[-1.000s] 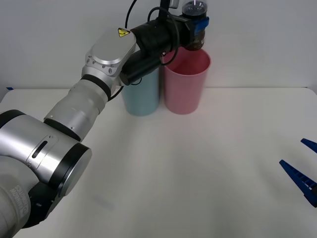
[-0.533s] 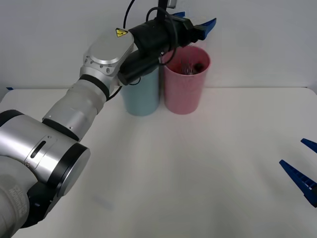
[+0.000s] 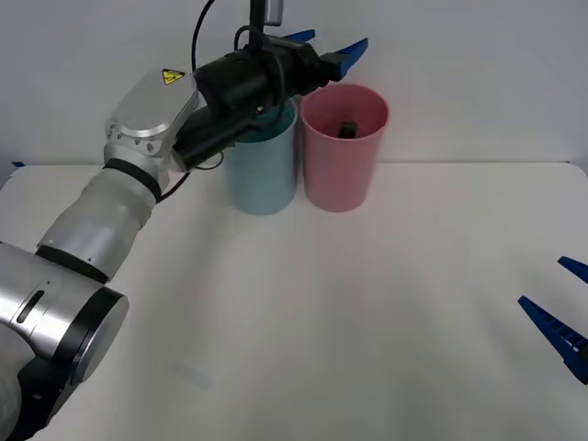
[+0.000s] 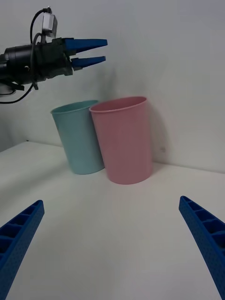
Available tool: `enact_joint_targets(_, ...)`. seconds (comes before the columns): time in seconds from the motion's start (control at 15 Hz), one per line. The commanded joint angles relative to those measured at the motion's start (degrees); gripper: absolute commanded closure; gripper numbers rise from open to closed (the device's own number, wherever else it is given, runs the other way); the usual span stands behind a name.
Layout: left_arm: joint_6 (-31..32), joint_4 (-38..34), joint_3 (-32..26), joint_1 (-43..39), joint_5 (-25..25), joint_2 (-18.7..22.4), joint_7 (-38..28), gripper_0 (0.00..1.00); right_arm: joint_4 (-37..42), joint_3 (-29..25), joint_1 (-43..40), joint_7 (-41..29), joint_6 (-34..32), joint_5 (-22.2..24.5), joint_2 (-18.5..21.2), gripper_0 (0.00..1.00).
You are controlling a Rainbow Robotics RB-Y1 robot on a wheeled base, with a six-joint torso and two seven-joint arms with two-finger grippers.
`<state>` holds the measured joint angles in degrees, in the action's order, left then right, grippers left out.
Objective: Grasp the object on the table and drop it into the matching bin: aluminum can to the light blue bin, PET bottle to the pink bin.
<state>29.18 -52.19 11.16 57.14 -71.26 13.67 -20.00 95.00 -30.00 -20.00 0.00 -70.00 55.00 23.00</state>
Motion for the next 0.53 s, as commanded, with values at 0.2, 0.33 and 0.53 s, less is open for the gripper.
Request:
enact_joint_targets(0.2,0.4,-10.1,-0.9,-8.5,1.9,3.7,0.0,0.00,0.0,0.0,0.0,0.0,0.0,0.0,0.0,0.00)
enact_joint_targets(0.33,2.6,-13.6,-3.6,-12.3,1.6,4.7,0.2,0.00,0.0,0.0,0.0,0.0,0.0,0.0,0.0,0.00)
enact_joint_targets(0.53,6.7,-17.7,-8.5,-17.9,0.9,6.1,0.4,0.00,0.0,0.0,0.0,0.0,0.0,0.0,0.0,0.00)
